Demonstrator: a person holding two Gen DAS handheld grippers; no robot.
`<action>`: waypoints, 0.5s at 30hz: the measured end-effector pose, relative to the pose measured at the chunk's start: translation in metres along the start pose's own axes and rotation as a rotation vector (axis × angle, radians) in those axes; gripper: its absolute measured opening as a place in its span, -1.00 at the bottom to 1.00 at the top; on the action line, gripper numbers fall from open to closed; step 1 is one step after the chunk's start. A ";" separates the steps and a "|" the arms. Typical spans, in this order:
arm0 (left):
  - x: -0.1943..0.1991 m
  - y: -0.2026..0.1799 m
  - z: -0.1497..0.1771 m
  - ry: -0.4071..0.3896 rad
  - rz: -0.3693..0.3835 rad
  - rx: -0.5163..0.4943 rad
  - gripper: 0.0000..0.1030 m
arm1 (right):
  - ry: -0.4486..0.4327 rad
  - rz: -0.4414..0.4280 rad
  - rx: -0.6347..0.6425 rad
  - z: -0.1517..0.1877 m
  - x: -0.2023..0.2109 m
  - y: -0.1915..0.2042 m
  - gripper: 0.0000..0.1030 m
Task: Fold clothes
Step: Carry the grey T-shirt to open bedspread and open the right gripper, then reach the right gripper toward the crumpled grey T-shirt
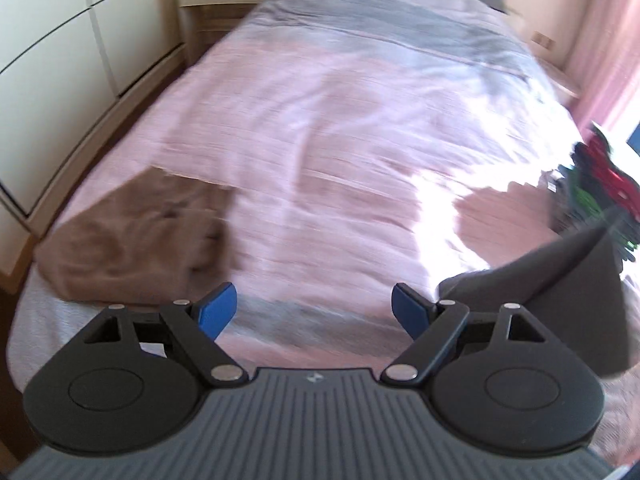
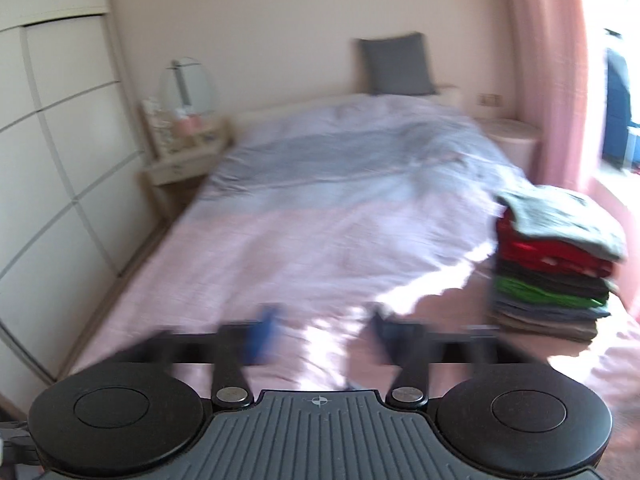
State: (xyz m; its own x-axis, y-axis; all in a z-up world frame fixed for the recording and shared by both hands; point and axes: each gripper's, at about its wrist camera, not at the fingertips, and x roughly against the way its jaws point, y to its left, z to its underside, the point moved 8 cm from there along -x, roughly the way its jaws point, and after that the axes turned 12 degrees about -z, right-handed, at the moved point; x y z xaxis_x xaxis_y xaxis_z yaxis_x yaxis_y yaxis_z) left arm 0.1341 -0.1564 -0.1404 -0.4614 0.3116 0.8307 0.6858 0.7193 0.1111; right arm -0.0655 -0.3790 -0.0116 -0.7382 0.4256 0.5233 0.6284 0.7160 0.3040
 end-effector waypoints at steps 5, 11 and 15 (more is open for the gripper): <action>0.014 -0.060 0.035 0.031 0.036 -0.068 0.59 | 0.078 0.089 0.005 0.046 0.053 -0.069 0.69; 0.028 -0.105 0.062 0.043 0.063 -0.183 0.59 | 0.212 0.142 -0.037 0.121 0.097 -0.101 0.69; 0.039 -0.126 0.062 0.017 0.085 -0.258 0.59 | 0.272 0.185 -0.067 0.162 0.113 -0.104 0.69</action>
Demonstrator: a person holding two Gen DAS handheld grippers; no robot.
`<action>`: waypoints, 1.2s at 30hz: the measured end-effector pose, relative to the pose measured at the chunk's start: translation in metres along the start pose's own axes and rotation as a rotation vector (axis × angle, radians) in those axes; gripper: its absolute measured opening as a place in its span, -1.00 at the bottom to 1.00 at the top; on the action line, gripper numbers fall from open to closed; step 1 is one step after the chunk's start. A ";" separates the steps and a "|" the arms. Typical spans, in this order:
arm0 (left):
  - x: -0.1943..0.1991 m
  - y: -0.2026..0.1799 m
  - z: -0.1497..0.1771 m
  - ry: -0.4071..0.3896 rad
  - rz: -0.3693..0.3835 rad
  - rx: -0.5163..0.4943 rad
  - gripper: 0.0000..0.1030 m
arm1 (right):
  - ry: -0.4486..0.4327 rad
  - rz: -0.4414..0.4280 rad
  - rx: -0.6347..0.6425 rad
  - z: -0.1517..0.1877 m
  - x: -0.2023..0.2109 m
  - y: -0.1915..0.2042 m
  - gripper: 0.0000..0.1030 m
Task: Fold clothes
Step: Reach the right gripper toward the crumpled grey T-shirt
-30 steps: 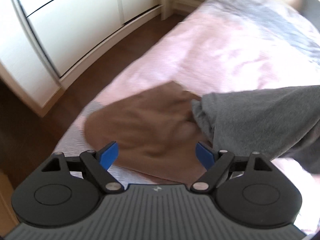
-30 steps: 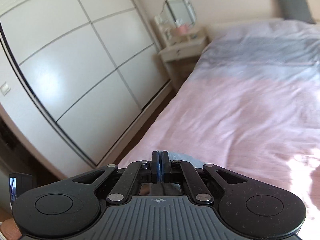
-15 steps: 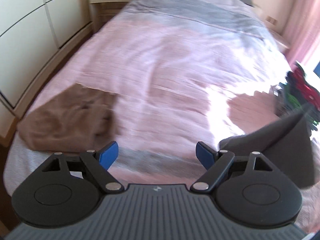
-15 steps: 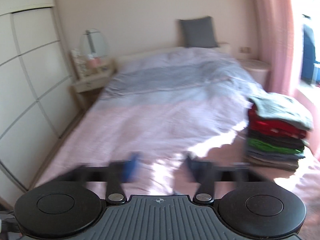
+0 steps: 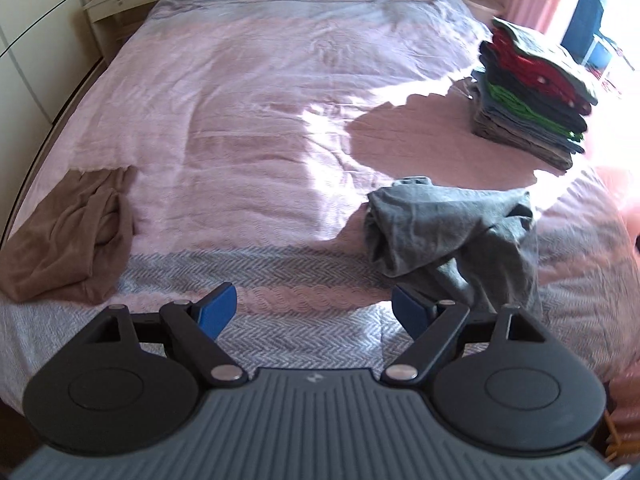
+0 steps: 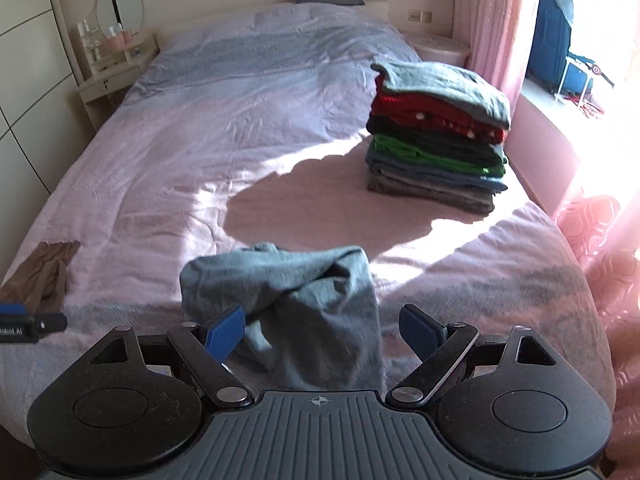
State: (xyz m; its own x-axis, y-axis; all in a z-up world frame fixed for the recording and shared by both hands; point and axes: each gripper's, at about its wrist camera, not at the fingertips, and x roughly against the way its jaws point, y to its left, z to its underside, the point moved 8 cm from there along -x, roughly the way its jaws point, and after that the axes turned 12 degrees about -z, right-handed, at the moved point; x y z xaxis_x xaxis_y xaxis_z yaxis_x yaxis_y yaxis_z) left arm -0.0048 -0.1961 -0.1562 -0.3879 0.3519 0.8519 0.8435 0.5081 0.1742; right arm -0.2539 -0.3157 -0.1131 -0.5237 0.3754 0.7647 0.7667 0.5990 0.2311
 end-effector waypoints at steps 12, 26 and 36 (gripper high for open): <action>0.017 -0.015 -0.005 -0.053 0.075 -0.167 0.59 | 0.081 0.091 -0.092 0.058 0.002 0.025 0.69; 0.003 0.019 0.019 -0.018 0.104 -0.210 0.59 | 0.149 0.144 -0.154 0.102 -0.008 0.057 0.69; -0.005 0.029 0.011 -0.013 0.051 -0.144 0.59 | 0.150 0.109 -0.081 0.083 -0.019 0.050 0.69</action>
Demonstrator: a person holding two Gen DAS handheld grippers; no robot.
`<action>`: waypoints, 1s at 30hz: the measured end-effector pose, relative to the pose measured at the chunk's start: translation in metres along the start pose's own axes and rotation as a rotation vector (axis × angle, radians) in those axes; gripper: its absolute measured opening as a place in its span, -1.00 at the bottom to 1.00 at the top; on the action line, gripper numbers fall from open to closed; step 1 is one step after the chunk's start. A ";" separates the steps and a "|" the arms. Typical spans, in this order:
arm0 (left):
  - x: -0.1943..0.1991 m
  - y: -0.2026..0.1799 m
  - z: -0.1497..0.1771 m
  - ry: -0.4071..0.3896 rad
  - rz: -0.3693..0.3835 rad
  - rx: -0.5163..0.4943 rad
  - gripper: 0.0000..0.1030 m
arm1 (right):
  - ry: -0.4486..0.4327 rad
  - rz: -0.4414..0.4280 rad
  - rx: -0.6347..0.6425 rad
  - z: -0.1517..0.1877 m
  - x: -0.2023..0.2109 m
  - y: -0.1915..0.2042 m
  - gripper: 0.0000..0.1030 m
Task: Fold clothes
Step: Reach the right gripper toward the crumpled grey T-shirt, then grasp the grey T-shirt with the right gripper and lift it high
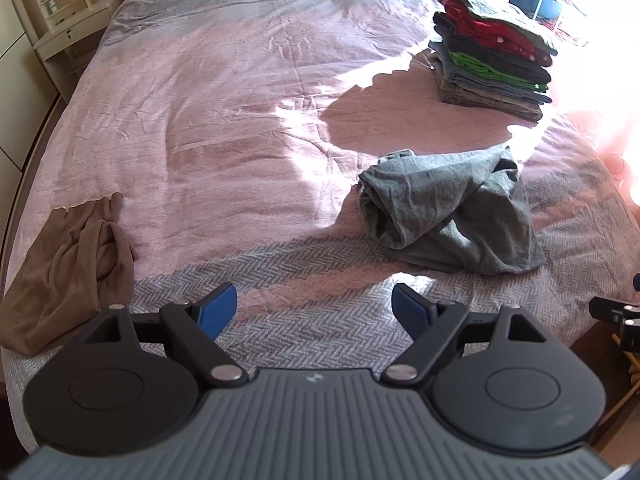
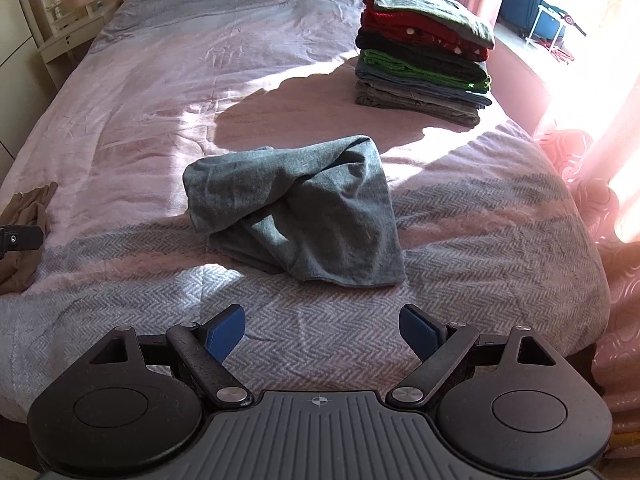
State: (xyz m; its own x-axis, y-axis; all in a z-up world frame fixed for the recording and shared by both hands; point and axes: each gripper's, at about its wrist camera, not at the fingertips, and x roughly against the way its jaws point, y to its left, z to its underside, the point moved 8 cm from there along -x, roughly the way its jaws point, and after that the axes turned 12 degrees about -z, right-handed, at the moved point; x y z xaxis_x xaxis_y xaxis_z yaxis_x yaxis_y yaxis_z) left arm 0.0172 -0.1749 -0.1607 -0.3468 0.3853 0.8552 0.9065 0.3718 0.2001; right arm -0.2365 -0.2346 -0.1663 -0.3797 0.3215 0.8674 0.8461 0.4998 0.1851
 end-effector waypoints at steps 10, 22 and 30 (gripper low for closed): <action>-0.020 -0.040 -0.002 0.059 -0.040 0.110 0.53 | 0.015 -0.010 0.045 -0.025 -0.009 -0.076 0.69; -0.057 -0.032 0.038 0.168 -0.102 0.265 0.51 | 0.136 -0.075 0.276 -0.003 -0.085 -0.067 0.69; -0.091 -0.008 0.050 0.193 -0.099 0.237 0.48 | 0.104 -0.059 0.371 0.007 -0.145 -0.020 0.68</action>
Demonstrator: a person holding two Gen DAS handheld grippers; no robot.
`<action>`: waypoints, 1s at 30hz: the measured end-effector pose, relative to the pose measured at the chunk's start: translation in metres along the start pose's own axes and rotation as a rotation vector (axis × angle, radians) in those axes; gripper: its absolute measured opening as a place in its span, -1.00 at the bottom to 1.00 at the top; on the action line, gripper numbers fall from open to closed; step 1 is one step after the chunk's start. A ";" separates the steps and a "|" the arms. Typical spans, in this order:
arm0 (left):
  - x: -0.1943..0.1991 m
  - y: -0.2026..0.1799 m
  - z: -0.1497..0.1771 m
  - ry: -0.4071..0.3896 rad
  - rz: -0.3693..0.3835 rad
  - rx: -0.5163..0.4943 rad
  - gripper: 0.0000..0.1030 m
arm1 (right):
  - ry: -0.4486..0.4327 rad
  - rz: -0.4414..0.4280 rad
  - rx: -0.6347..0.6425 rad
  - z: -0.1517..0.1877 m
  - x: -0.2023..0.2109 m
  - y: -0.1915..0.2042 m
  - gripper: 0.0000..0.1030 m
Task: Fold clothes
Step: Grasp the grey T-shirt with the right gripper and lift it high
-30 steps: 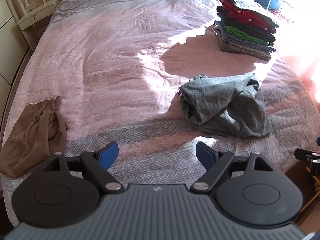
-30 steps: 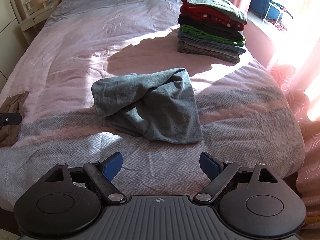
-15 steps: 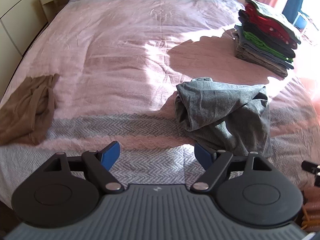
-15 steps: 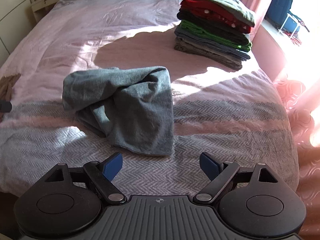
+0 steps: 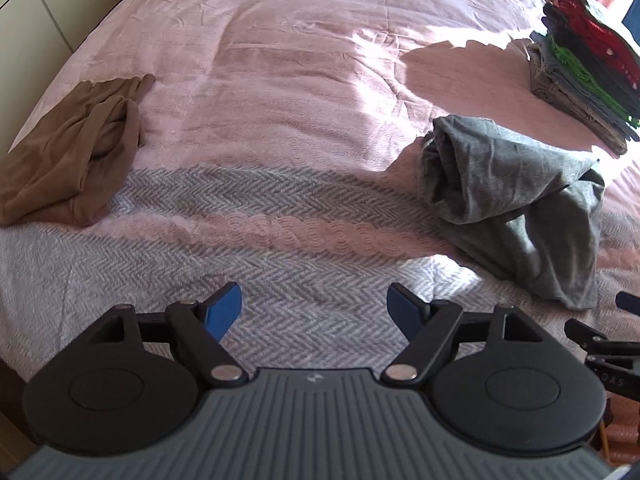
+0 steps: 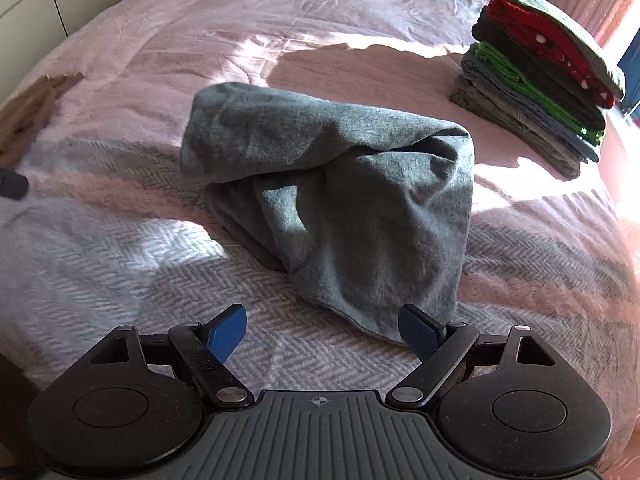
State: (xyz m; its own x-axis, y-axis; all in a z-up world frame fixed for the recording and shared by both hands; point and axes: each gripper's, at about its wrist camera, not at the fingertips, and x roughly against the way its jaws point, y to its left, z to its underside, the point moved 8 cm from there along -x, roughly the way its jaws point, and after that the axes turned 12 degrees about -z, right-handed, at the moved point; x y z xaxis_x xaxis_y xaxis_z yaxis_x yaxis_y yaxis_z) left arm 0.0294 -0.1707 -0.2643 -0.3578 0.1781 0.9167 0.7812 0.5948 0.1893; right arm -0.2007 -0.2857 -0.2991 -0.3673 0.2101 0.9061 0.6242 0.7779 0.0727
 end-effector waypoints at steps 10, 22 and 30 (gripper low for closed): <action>-0.025 -0.016 -0.014 0.001 0.045 -0.104 0.44 | 0.054 0.163 0.510 0.019 -0.066 -0.013 -1.00; 0.010 -0.028 -0.052 -0.097 0.080 -0.076 0.40 | -0.641 -0.222 -0.094 -0.145 0.194 -0.097 -1.00; 0.051 -0.019 -0.075 -0.189 0.101 0.003 0.40 | -0.801 -0.415 0.054 -0.224 0.285 -0.047 -1.00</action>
State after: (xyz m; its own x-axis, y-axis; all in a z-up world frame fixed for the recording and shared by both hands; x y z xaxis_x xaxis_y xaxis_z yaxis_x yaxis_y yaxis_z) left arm 0.0345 -0.2318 -0.1944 -0.3678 0.3806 0.8485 0.8166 0.5687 0.0988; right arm -0.1804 -0.3954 0.0488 -0.9385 0.2404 0.2479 0.3089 0.9054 0.2912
